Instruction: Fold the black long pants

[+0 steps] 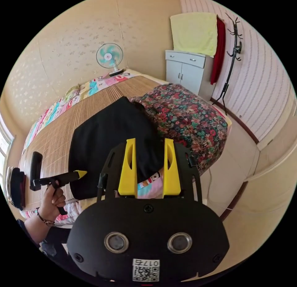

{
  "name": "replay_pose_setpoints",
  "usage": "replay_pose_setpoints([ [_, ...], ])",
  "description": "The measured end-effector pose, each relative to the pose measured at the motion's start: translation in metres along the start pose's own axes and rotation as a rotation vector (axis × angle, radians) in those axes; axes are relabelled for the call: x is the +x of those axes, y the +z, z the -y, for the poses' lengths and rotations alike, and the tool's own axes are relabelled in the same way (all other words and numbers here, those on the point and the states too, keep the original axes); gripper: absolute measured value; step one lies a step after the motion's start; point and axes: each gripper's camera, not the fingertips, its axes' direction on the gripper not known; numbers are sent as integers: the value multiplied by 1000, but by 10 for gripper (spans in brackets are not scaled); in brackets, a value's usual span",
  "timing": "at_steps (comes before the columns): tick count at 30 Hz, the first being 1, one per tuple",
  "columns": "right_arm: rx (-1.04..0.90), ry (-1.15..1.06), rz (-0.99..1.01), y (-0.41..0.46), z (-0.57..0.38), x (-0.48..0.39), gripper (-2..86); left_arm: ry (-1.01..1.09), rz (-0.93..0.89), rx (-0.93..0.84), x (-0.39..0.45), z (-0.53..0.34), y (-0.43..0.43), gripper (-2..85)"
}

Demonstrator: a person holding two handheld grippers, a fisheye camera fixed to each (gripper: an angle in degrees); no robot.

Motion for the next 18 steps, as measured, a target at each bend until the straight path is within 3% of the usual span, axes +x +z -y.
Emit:
replay_pose_setpoints([
  [5, 148, -32, 161, -19, -81, -47, 84, 163, 37, 139, 8, -77, -49, 102],
  [8, -63, 82, 181, 29, -97, -45, 70, 210, 108, 250, -8, -142, -120, 93],
  [12, -66, 178, 277, 2, -99, -21, 36, 185, 266, 449, -51, -250, -249, 72],
  [18, 99, 18, 800, -72, -144, -80, 10, -12, 682, 744, -64, -399, -434, 52],
])
